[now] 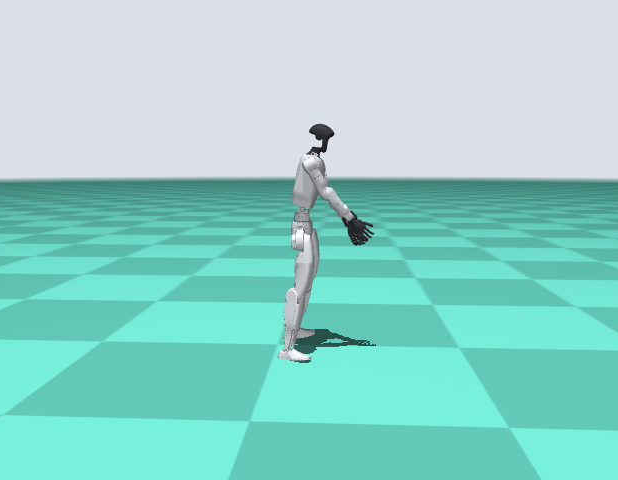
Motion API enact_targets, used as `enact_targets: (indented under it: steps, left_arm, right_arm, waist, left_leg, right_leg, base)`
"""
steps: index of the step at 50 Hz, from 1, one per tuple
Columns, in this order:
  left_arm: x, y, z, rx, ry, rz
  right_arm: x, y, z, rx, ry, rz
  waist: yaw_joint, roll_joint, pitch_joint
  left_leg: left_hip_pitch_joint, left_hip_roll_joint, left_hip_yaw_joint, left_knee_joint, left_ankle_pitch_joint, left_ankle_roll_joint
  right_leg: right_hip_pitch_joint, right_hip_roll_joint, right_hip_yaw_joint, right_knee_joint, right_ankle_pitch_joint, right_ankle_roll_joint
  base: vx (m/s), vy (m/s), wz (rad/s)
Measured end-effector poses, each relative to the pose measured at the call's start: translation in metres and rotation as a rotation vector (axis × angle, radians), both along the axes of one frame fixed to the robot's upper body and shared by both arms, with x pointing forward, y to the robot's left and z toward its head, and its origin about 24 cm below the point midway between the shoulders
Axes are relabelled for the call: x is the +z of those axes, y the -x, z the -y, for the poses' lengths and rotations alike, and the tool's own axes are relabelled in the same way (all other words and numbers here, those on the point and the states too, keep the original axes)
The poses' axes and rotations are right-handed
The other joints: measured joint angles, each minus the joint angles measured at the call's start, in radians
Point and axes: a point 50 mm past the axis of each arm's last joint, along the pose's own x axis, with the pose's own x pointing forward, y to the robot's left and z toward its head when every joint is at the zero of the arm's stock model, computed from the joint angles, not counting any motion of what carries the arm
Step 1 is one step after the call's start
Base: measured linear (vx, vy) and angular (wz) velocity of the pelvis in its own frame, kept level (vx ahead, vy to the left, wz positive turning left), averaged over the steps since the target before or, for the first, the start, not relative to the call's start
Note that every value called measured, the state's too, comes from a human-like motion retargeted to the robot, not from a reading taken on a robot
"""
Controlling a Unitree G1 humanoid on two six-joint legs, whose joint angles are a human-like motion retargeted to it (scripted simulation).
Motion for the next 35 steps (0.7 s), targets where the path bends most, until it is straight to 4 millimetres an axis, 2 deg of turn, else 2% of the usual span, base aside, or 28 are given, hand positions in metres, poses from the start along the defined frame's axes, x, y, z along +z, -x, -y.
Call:
enact_targets:
  steps: [3,5,8,10,13,15,17,19,21,23,25,27,30,32,35]
  left_arm:
    - [-0.017,0.015,-0.005,-0.039,-0.084,-0.069]
    - [-0.013,0.010,-0.008,-0.069,-0.146,-0.049]
    - [0.022,-0.022,-0.010,-0.112,-0.241,0.084]
    - [0.051,-0.042,-0.005,-0.150,-0.295,0.194]
    - [0.131,-0.081,0.006,-0.176,-0.370,0.448]
    - [0.202,-0.098,0.016,-0.171,-0.423,0.672]
    - [0.281,-0.101,0.026,-0.155,-0.471,0.926]
    - [0.358,-0.088,0.030,-0.121,-0.529,1.191]
    - [0.428,-0.061,0.032,-0.072,-0.590,1.464]
    - [0.489,-0.019,0.036,-0.007,-0.650,1.739]
    - [0.542,0.036,0.044,0.079,-0.712,2.004]
    - [0.571,0.078,0.046,0.157,-0.759,2.185]
    - [0.597,0.127,0.047,0.256,-0.791,2.362]
    - [0.605,0.144,0.045,0.290,-0.791,2.417]
    - [0.610,0.150,0.037,0.309,-0.794,2.440]
  right_arm:
    - [-0.021,0.018,-0.001,-0.046,-0.015,-0.091]
    - [-0.018,0.016,-0.001,-0.086,-0.051,-0.099]
    - [0.017,-0.012,-0.002,-0.122,-0.109,0.000]
    - [0.047,-0.032,0.004,-0.136,-0.132,0.107]
    - [0.129,-0.067,0.009,-0.143,-0.176,0.357]
    - [0.201,-0.081,0.014,-0.139,-0.193,0.573]
    - [0.280,-0.079,0.017,-0.119,-0.217,0.818]
    - [0.355,-0.059,0.014,-0.077,-0.235,1.078]
    - [0.422,-0.023,0.008,-0.021,-0.226,1.355]
    - [0.478,0.025,0.003,0.036,-0.181,1.639]
    - [0.523,0.083,-0.001,0.076,-0.116,1.918]
    - [0.547,0.126,-0.006,0.102,-0.062,2.109]
    - [0.566,0.176,-0.014,0.101,0.006,2.302]
    - [0.572,0.194,-0.018,0.096,0.034,2.363]
    - [0.574,0.203,-0.026,0.129,0.049,2.385]
  waist:
    - [-0.013,0.004,-0.004]
    - [-0.023,0.006,-0.024]
    - [-0.036,0.010,-0.071]
    - [-0.037,0.026,-0.138]
    - [-0.031,0.042,-0.194]
    - [-0.018,0.057,-0.219]
    - [0.000,0.070,-0.236]
    - [0.009,0.074,-0.259]
    - [0.016,0.074,-0.279]
    - [0.027,0.071,-0.290]
    - [0.046,0.065,-0.276]
    - [0.056,0.060,-0.284]
    - [0.068,0.055,-0.290]
    - [0.072,0.054,-0.290]
    - [0.073,0.054,-0.285]
  left_leg:
    - [-0.011,-0.003,0.001,-0.006,0.004,0.004]
    - [-0.013,-0.005,-0.004,-0.005,0.003,0.006]
    - [-0.005,-0.006,-0.017,0.005,-0.001,0.008]
    - [0.002,-0.004,-0.029,0.014,-0.003,0.001]
    - [0.014,-0.003,-0.046,0.029,-0.009,-0.004]
    - [0.021,-0.001,-0.055,0.037,-0.011,-0.012]
    - [0.026,0.001,-0.059,0.041,-0.012,-0.016]
    - [0.030,0.003,-0.060,0.041,-0.012,-0.019]
    - [0.030,0.004,-0.059,0.038,-0.010,-0.022]
    - [0.028,0.004,-0.058,0.033,-0.010,-0.024]
    - [0.025,0.004,-0.056,0.030,-0.011,-0.023]
    - [0.023,0.004,-0.055,0.026,-0.011,-0.027]
    - [0.016,0.004,-0.053,0.024,-0.012,-0.033]
    - [0.012,0.004,-0.053,0.026,-0.013,-0.035]
    - [0.010,0.005,-0.053,0.030,-0.014,-0.036]
  right_leg:
    - [-0.016,-0.002,0.002,0.003,0.000,0.000]
    - [-0.015,-0.004,-0.002,0.006,-0.002,0.000]
    - [0.006,-0.009,-0.016,0.011,-0.010,0.000]
    - [0.026,-0.011,-0.031,0.014,-0.014,0.005]
    - [0.058,-0.013,-0.052,0.018,-0.019,0.012]
    - [0.076,-0.014,-0.065,0.020,-0.020,0.025]
    - [0.086,-0.014,-0.072,0.023,-0.020,0.034]
    - [0.090,-0.013,-0.074,0.025,-0.021,0.042]
    - [0.088,-0.012,-0.075,0.026,-0.022,0.048]
    - [0.084,-0.011,-0.075,0.024,-0.024,0.053]
    - [0.082,-0.009,-0.074,0.017,-0.027,0.051]
    - [0.083,-0.006,-0.075,0.006,-0.027,0.054]
    - [0.084,-0.002,-0.078,-0.012,-0.025,0.056]
    - [0.085,-0.001,-0.079,-0.020,-0.023,0.056]
    - [0.085,-0.001,-0.078,-0.023,-0.023,0.055]
  base:
    - [0.00,0.00,0.00]
    - [0.00,0.00,0.00]
    - [0.04,0.00,0.22]
    - [0.07,0.00,0.31]
    - [0.07,0.00,0.28]
    - [0.08,0.00,0.22]
    - [0.07,0.00,0.13]
    - [0.07,-0.01,0.03]
    - [0.06,-0.01,-0.01]
    - [0.06,-0.01,-0.01]
    - [0.03,-0.01,-0.01]
    - [0.00,0.00,0.00]
    - [0.00,0.00,0.00]
    - [0.00,0.00,0.00]
    - [0.00,0.00,0.00]
